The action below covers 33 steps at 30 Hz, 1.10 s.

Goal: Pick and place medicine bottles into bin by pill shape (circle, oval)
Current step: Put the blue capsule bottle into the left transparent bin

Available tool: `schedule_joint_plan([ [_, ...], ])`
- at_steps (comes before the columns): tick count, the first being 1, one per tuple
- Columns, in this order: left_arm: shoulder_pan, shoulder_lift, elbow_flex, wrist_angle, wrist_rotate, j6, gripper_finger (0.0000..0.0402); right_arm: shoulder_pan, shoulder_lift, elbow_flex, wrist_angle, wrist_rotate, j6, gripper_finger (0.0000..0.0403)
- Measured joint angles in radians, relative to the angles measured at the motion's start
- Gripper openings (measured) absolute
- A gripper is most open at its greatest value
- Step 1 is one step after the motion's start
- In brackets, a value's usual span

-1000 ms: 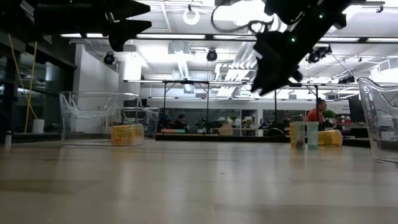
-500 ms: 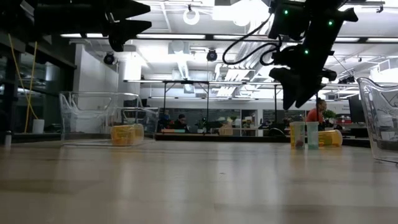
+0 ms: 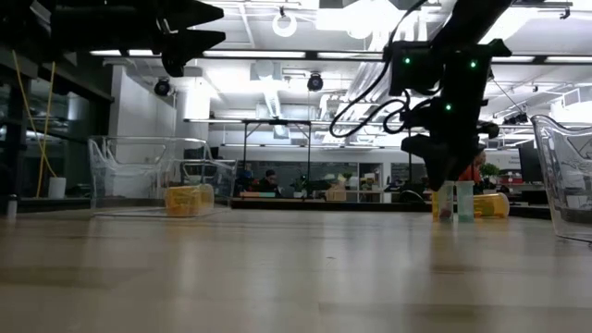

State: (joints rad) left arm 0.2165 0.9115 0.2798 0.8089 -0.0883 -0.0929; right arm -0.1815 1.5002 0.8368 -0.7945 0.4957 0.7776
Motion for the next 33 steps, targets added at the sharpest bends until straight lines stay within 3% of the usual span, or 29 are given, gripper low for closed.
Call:
schedule_joint_plan([
  [14, 0.000, 0.000, 0.000, 0.000, 0.000, 0.000, 0.0227, -0.009, 0.001, 0.000, 0.008, -0.038, 0.000, 0.0146],
  [33, 0.000, 0.000, 0.000, 0.000, 0.000, 0.000, 0.0227, -0.008, 0.001, 0.000, 0.006, -0.081, -0.019, 0.0142],
])
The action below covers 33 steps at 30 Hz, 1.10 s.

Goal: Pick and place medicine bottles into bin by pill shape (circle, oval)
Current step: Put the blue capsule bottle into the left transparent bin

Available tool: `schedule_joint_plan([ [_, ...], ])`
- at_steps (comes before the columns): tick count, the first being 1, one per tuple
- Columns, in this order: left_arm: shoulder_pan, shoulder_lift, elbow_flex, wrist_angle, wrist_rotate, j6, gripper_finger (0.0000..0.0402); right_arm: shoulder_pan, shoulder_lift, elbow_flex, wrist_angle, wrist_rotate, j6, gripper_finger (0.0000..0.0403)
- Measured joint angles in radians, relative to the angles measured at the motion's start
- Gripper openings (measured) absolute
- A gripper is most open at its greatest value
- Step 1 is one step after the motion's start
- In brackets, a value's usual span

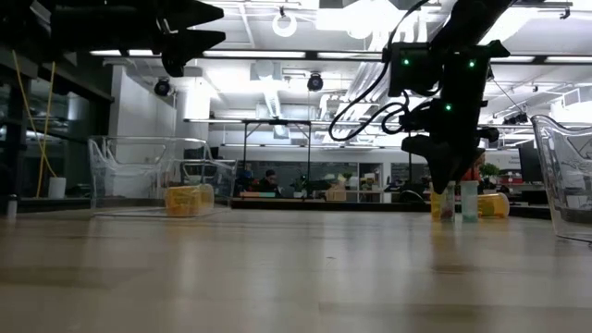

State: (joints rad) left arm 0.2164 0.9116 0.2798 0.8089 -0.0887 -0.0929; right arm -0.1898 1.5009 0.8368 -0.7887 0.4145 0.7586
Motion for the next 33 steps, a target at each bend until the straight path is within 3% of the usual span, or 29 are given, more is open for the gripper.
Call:
schedule_joint_plan([
  [11, 0.000, 0.000, 0.000, 0.000, 0.000, 0.000, 0.0227, 0.000, -0.004, 0.000, 0.000, 0.003, -0.008, 0.0096],
  [17, 0.000, 0.000, 0.000, 0.000, 0.000, 0.000, 0.0227, 0.040, -0.032, 0.028, 0.035, 0.005, -0.063, 0.0090],
  [23, 0.000, 0.000, 0.000, -0.004, 0.000, 0.000, 0.0227, 0.133, -0.066, 0.032, 0.385, 0.009, -0.312, 0.0089],
  [33, 0.000, 0.022, 0.002, -0.110, 0.036, -0.007, 0.0227, 0.223, -0.066, 0.032, 0.942, -0.144, -0.666, 0.0088],
])
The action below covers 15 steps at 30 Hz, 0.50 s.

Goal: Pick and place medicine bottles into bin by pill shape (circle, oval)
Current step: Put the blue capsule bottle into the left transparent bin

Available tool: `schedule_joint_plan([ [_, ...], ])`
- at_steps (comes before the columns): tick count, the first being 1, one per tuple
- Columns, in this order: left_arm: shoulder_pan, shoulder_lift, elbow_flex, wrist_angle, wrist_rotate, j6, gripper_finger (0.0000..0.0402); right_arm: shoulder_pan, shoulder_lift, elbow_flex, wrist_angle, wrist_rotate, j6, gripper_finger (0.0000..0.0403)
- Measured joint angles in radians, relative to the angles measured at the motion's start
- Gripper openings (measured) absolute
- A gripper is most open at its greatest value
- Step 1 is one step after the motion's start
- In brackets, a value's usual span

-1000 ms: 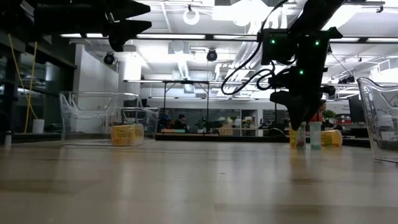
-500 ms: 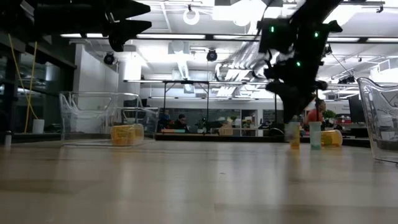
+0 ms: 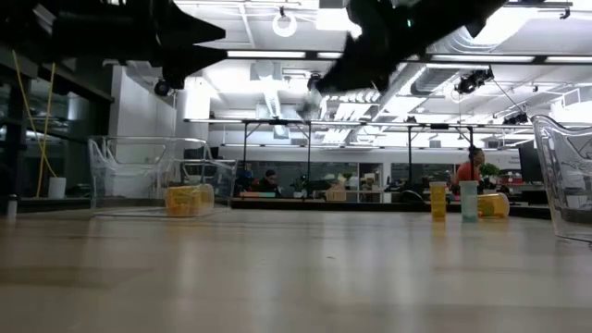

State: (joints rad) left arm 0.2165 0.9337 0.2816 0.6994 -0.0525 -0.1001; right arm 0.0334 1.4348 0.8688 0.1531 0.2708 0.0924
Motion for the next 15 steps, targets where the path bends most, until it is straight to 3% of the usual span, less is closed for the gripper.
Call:
schedule_joint_plan([
  [7, -0.015, 0.132, 0.060, -0.001, 0.019, 0.026, 0.0227, 0.046, 0.052, 0.000, 0.255, -0.081, -0.100, 0.0088],
  [15, -0.054, 0.320, 0.177, 0.001, 0.073, 0.120, 0.0227, 0.047, 0.084, 0.000, 0.290, -0.084, -0.119, 0.0088],
])
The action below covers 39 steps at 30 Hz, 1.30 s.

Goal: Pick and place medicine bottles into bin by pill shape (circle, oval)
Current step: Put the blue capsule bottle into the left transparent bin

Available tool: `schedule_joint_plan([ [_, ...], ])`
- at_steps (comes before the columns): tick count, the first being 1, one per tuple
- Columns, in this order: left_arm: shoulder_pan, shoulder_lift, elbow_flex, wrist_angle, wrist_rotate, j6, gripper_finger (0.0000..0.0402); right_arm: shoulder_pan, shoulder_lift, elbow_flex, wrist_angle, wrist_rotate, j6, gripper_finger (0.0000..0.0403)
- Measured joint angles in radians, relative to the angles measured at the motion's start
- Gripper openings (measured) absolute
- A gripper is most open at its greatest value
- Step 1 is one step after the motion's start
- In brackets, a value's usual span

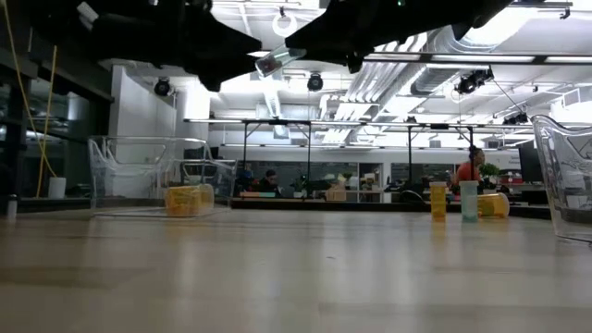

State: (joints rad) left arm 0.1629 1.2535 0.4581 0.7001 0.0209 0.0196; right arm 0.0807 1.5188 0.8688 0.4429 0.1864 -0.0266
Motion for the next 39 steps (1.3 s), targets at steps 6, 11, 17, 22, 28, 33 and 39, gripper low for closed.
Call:
schedule_joint_plan([
  [6, -0.001, 0.073, 0.041, -0.002, 0.047, -0.012, 0.0227, 0.000, 0.000, 0.000, 0.000, -0.005, -0.008, 0.0088],
  [11, -0.001, 0.112, 0.058, -0.004, 0.096, -0.015, 0.0227, 0.000, 0.000, 0.000, 0.008, -0.005, -0.008, 0.0088],
  [17, 0.000, 0.113, 0.059, -0.005, 0.103, -0.016, 0.0227, 0.000, 0.000, 0.000, 0.017, -0.026, -0.009, 0.0088],
  [22, 0.000, 0.112, 0.059, -0.005, 0.103, -0.016, 0.0219, 0.001, 0.000, 0.000, 0.019, -0.040, -0.024, 0.0088],
  [28, 0.000, 0.112, 0.059, -0.004, 0.104, -0.016, 0.0177, 0.001, 0.000, 0.000, 0.019, -0.040, -0.027, 0.0088],
  [33, 0.000, 0.112, 0.059, 0.000, 0.107, -0.009, 0.0138, 0.000, 0.000, 0.000, 0.019, -0.039, -0.027, 0.0088],
  [39, 0.000, 0.112, 0.059, 0.000, 0.105, -0.010, 0.0100, 0.000, 0.000, 0.000, 0.019, -0.032, -0.027, 0.0089],
])
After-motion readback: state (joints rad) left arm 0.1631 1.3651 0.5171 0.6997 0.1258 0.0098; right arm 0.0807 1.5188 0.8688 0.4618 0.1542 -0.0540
